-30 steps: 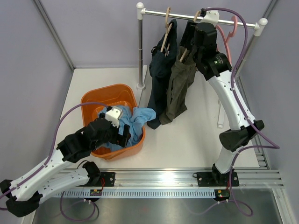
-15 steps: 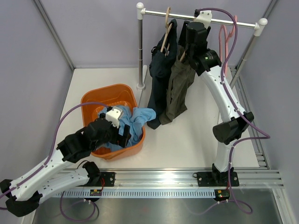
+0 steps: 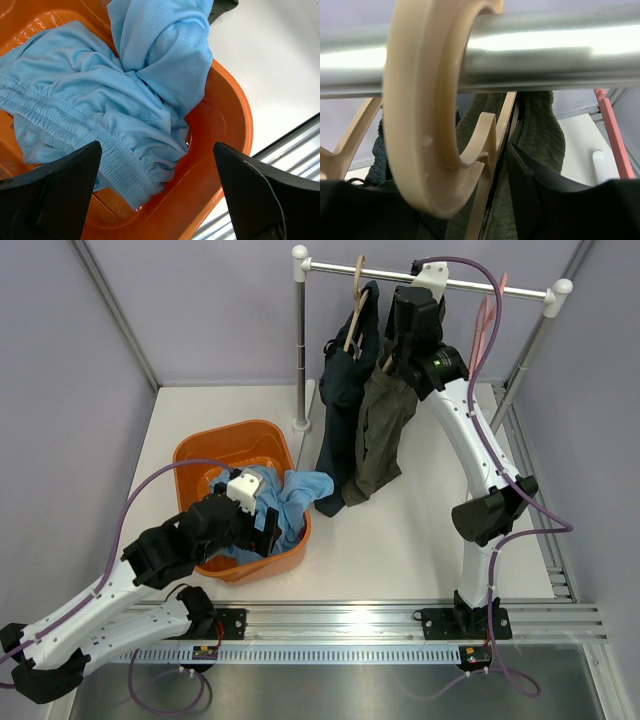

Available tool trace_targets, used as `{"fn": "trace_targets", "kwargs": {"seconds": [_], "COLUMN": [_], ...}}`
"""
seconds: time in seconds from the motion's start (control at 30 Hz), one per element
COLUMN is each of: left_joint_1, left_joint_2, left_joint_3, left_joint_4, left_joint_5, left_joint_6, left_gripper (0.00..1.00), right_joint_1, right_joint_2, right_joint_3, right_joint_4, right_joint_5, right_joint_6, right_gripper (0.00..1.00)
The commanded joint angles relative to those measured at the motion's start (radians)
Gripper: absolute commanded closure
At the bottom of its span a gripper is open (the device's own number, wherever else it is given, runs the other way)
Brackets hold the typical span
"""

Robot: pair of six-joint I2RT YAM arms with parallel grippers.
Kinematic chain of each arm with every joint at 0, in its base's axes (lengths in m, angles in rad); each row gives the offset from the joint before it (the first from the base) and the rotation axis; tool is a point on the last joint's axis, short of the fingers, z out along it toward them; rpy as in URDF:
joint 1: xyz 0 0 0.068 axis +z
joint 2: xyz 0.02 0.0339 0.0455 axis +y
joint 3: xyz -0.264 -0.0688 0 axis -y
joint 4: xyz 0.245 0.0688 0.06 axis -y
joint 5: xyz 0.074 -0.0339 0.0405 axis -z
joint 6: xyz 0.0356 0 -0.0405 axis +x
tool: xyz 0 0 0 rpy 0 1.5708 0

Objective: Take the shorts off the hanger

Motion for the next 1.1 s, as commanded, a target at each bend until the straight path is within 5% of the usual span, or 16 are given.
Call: {"fn": "trace_targets", "kwargs": {"seconds": [0.0, 0.13, 0.17, 0.27, 0.8, 1.07], "left_joint_1": [-0.007, -0.012, -0.012, -0.016, -0.018, -0.018], "left_joint_2": [-0.013, -0.016, -0.016, -0.019, -0.008, 0.026], "left_joint_3": [-0.011, -0.011, -0.011, -0.011, 0.0, 0.132], "left_joint_4": [0.045, 0.044, 0.044, 0.044, 0.028, 0.04], "left_joint_5": [0.0, -0.006, -0.007, -0.015, -0.041, -0.057], "left_joint_6": [0.005, 0.003, 0.002, 0.0, -0.001, 0.009], "left_gripper": [0.01, 0.01, 0.01, 0.01, 0.01, 0.01], "right_joint_1": [0.001, -0.001, -0.002, -0.002, -0.002, -0.002], "right_joint_2": [0.008, 0.005, 0.004, -0.009, -0.167, -0.34], "right_joint_3": [0.06, 0.067, 0.068, 0.074, 0.156, -0.021], "right_joint_4": [0.026, 0.019, 0.011, -0.006, -0.17, -0.219], "right_joint_5": [0.048, 0.05, 0.05, 0.05, -0.1, -0.194], "right_joint_6": [-0.027, -0.038, -0.039, -0.047, -0.062, -0.012], "right_gripper": [0.51, 0.74, 0.86, 0.99, 1.0, 1.0]}}
